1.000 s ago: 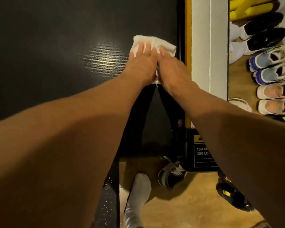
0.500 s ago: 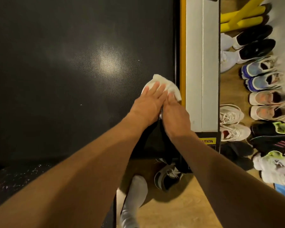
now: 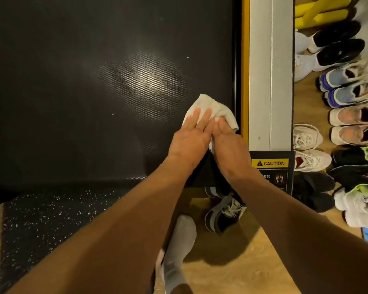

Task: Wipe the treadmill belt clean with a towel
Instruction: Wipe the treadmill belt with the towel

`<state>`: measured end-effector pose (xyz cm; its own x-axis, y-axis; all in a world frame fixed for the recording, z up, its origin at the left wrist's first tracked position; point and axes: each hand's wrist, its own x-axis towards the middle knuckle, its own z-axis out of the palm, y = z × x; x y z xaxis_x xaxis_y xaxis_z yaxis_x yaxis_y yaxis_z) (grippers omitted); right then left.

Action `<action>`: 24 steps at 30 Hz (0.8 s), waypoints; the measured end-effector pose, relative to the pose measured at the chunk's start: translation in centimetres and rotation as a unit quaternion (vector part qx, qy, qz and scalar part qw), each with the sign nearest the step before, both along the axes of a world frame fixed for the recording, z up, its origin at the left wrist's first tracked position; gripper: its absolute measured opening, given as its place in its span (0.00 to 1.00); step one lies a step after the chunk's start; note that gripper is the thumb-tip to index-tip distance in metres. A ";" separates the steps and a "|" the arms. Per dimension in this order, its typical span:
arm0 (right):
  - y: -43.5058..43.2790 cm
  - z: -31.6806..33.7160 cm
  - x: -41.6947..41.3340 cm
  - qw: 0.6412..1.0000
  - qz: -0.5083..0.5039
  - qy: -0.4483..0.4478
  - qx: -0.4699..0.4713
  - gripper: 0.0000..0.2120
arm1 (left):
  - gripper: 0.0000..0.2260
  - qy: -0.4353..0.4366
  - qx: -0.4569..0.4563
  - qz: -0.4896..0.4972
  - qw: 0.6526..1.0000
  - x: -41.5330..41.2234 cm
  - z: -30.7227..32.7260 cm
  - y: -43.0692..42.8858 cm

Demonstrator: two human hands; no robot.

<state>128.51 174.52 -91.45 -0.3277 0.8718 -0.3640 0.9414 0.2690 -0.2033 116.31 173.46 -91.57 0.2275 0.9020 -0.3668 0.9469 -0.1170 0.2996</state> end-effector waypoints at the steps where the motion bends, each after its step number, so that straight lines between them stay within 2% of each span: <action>1: 0.2 -0.4 -0.1 1.000 0.004 0.003 0.000 0.28 | 0.28 0.002 0.010 -0.011 1.000 -0.5 0.0 0.3; 7: 1.3 -1.9 -1.3 0.998 -0.020 0.032 0.055 0.26 | 0.29 -0.006 0.018 0.035 0.999 -1.0 0.1 0.9; 12: -2.4 -0.5 -2.4 0.998 0.023 0.051 0.004 0.26 | 0.29 -0.004 0.014 0.008 1.000 -3.0 -0.5 -3.1; 14: -1.2 -0.6 -3.9 0.996 0.070 0.027 0.043 0.25 | 0.30 -0.022 -0.015 0.055 0.998 -4.6 0.0 -1.9; 17: -0.6 -0.9 -7.7 0.998 0.047 0.026 0.023 0.24 | 0.30 -0.018 -0.023 0.107 0.994 -7.1 0.3 -1.4; 20: -4.1 -1.4 -10.3 0.998 0.055 0.006 -0.020 0.28 | 0.30 -0.013 -0.020 0.094 0.995 -9.3 -0.2 -4.8; 22: -6.3 -1.0 -10.4 0.997 0.079 -0.022 -0.014 0.32 | 0.31 -0.011 -0.026 0.069 0.997 -10.8 0.0 -7.0; 24: -6.1 -0.6 -11.0 0.995 0.097 -0.013 0.012 0.32 | 0.30 -0.017 -0.023 0.071 0.997 -12.2 0.0 -6.9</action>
<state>117.53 168.46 -92.08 -0.4813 0.8021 -0.3535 0.8763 0.4505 -0.1709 104.07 166.59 -91.53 0.1130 0.9082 -0.4030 0.9418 0.0314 0.3347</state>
